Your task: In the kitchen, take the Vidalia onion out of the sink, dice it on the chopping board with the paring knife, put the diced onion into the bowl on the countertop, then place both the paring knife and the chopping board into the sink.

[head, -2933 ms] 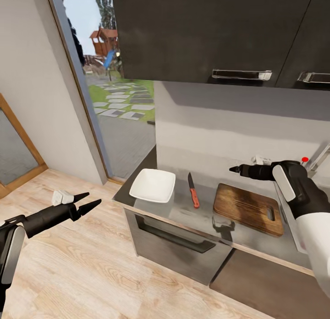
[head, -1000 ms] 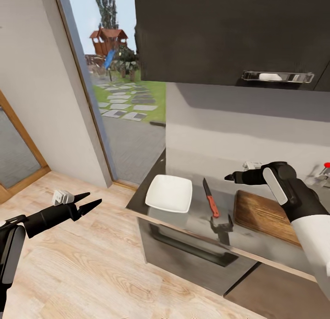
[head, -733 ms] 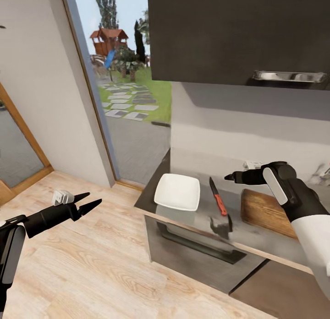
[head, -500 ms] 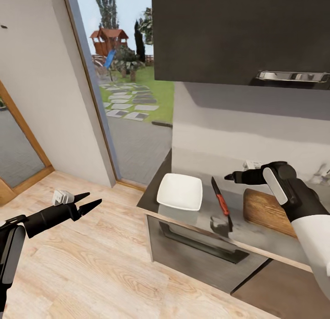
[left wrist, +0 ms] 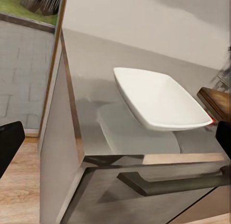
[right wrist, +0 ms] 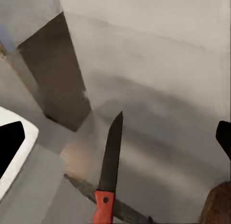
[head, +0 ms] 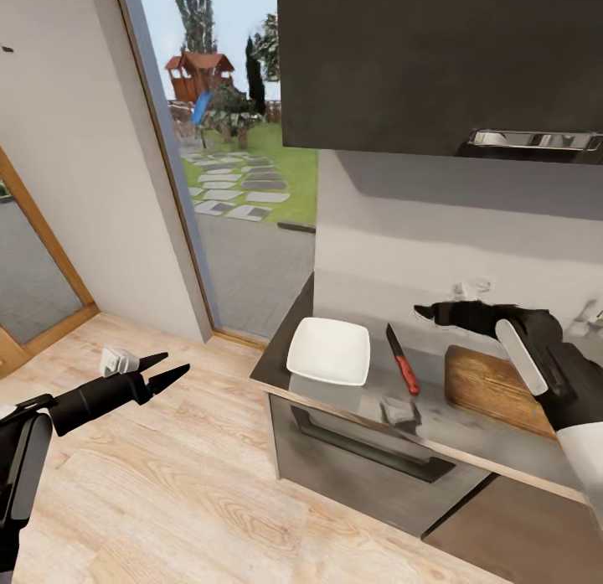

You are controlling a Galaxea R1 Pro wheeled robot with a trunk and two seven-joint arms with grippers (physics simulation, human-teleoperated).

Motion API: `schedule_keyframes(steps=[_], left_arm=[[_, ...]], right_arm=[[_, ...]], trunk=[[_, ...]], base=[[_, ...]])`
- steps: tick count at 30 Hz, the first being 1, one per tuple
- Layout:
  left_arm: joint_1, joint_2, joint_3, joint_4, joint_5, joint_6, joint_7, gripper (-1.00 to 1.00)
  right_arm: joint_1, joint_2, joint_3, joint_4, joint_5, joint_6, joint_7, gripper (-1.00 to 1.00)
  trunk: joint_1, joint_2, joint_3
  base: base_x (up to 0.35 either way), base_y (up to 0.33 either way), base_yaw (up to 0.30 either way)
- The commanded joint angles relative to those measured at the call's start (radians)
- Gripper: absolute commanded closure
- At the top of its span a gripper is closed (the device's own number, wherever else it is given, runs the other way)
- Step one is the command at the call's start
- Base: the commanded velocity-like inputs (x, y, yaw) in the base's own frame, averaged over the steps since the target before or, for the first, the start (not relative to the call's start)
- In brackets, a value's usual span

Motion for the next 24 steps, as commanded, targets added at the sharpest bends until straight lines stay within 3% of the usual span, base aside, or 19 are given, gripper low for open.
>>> schedule_keyframes(steps=[1,6,7,15,19,20,24], left_arm=[[-0.001,-0.001,0.0,0.0,0.004,0.007,-0.002,-1.0],[-0.001,-0.003,0.001,0.0,0.004,0.007,-0.002,-1.0],[-0.001,-0.003,0.001,0.0,0.004,0.007,-0.002,-1.0],[-0.001,-0.004,0.001,0.0,0.004,0.007,-0.002,-1.0],[-0.001,-0.004,0.001,0.0,0.004,0.007,-0.002,-1.0],[-0.001,-0.004,0.001,0.0,0.004,0.007,-0.002,-1.0],[-0.001,-0.004,0.001,0.0,0.004,0.007,-0.002,-1.0]], right_arm=[[0.011,-0.007,0.001,-0.025,0.004,-0.018,0.016,-1.0],[0.088,-0.031,0.0,-0.151,0.004,-0.079,0.056,-1.0],[0.145,-0.035,0.0,-0.199,0.004,-0.089,0.062,-1.0],[0.209,-0.052,0.0,-0.237,0.004,-0.094,0.067,-1.0],[0.219,-0.08,0.0,-0.25,0.003,-0.055,0.072,-1.0],[0.221,-0.09,0.0,-0.261,0.003,0.015,0.09,-1.0],[0.222,-0.093,0.003,-0.265,0.004,0.065,0.1,-1.0]], trunk=[[0.001,-0.002,-0.002],[0.001,-0.002,-0.002],[0.001,-0.002,-0.002],[0.001,-0.002,-0.002],[0.001,-0.002,-0.002],[0.001,-0.002,-0.002],[0.001,-0.002,-0.002]], base=[[0.0,0.0,0.0],[0.0,0.0,0.0],[0.0,0.0,0.0],[0.0,0.0,0.0],[0.0,0.0,0.0],[0.0,0.0,0.0],[0.0,0.0,0.0]])
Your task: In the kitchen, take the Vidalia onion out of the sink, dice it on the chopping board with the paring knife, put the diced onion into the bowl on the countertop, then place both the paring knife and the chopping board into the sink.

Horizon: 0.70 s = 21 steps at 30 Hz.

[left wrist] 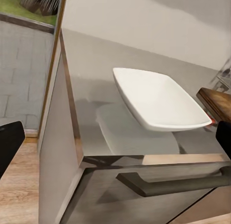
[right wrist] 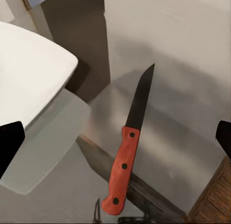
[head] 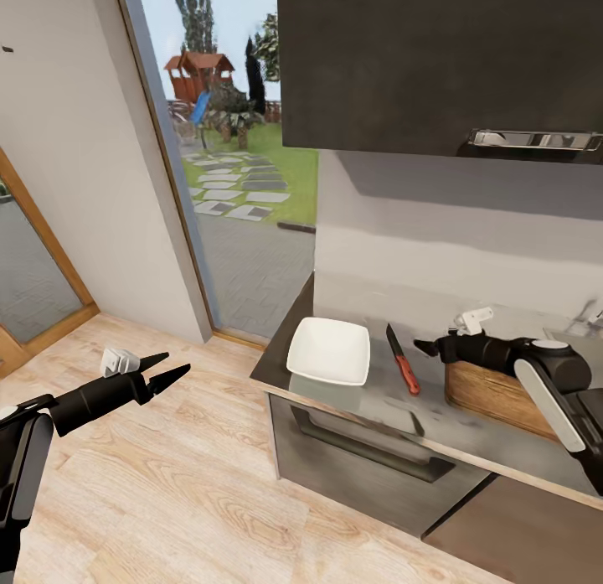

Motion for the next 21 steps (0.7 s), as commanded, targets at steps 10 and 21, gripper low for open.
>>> schedule_keyframes(steps=[10,21], left_arm=[[-0.001,-0.002,0.0,0.0,0.004,0.008,-0.002,-1.0],[-0.001,-0.003,-0.001,0.0,0.004,0.008,-0.002,-1.0]], right_arm=[[-0.001,-0.002,-0.055,-0.002,0.004,0.227,0.008,-1.0],[-0.001,0.002,-0.075,-0.002,0.004,0.231,0.006,-1.0]], trunk=[[0.001,-0.002,-0.002],[0.001,-0.002,-0.002]], base=[[0.0,0.0,0.0],[0.0,0.0,0.0]])
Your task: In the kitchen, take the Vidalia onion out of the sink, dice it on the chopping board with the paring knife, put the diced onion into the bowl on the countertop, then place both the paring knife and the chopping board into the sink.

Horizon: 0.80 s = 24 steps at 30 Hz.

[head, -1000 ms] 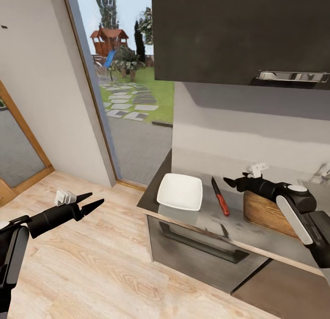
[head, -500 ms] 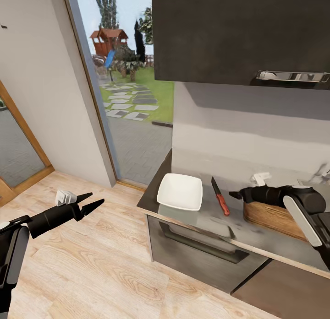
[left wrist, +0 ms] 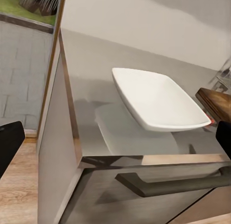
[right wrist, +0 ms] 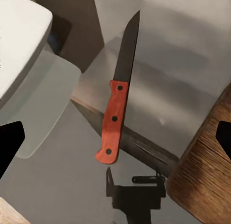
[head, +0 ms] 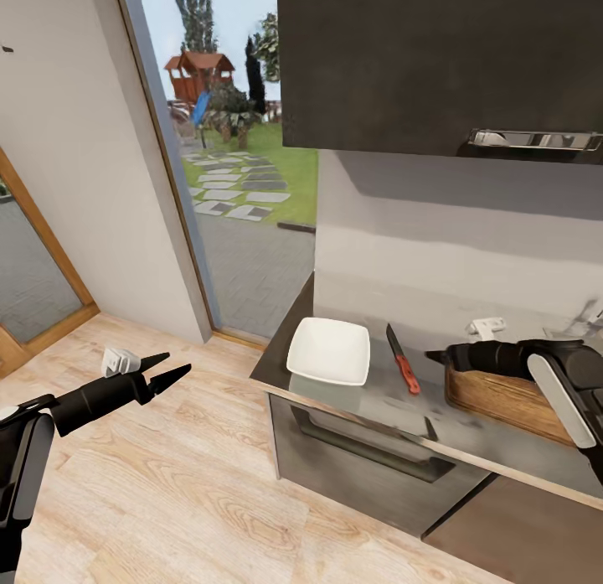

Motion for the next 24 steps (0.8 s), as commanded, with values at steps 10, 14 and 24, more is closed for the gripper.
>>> schedule_keyframes(steps=[10,14,24], left_arm=[[-0.001,-0.004,-0.002,0.0,0.004,0.007,-0.002,-1.0],[-0.001,-0.006,-0.002,0.0,0.004,0.007,-0.002,-1.0],[-0.001,-0.009,-0.003,0.0,0.004,0.007,-0.002,-1.0]], right_arm=[[-0.001,0.103,0.001,0.0,0.012,0.003,-0.039,-1.0],[-0.002,0.139,0.001,0.001,0.012,0.003,-0.129,-1.0],[-0.009,0.198,0.001,0.017,0.012,0.003,-0.33,-1.0]], trunk=[[0.001,-0.002,-0.002],[0.001,-0.002,-0.002],[0.001,-0.002,-0.002]], base=[[0.0,0.0,0.0],[0.0,0.0,0.0],[0.0,0.0,0.0]])
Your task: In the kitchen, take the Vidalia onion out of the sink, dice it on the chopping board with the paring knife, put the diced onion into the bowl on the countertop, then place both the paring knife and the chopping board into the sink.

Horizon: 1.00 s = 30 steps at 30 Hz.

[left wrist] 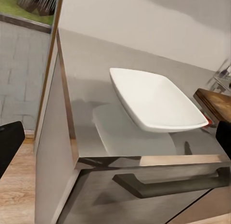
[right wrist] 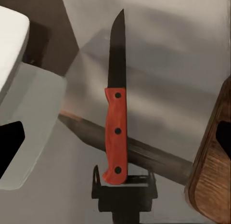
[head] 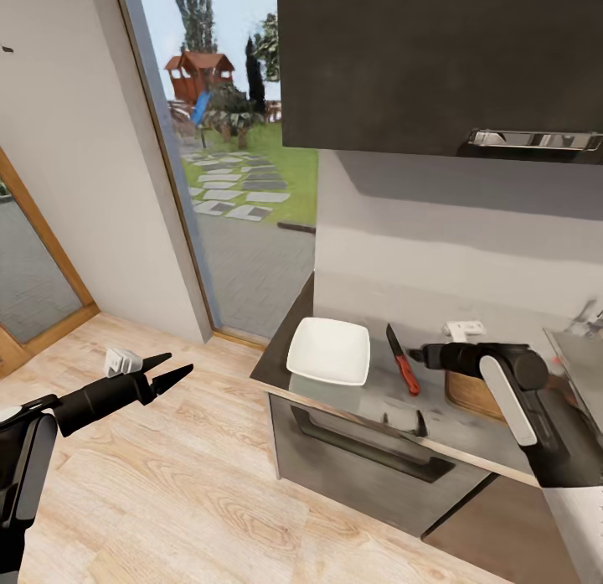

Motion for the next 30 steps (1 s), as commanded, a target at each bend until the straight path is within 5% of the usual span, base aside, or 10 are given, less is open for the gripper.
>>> schedule_keyframes(steps=[1,19,30], left_arm=[[-0.001,0.0,0.0,0.0,0.004,0.008,-0.002,-1.0],[-0.001,0.0,0.0,0.0,0.004,0.007,-0.002,-1.0],[-0.001,-0.002,0.0,0.0,0.004,0.007,-0.002,-1.0]], right_arm=[[-0.002,0.001,0.001,0.011,-0.004,0.004,-0.02,-1.0],[-0.026,0.009,0.0,0.074,-0.005,0.004,-0.059,-1.0],[-0.036,0.087,0.0,0.075,-0.007,0.004,-0.141,-1.0]], trunk=[[0.001,-0.002,-0.002],[0.001,-0.002,-0.002],[0.001,-0.002,-0.002]], base=[[0.0,0.0,0.0],[0.0,0.0,0.0],[0.0,0.0,0.0]])
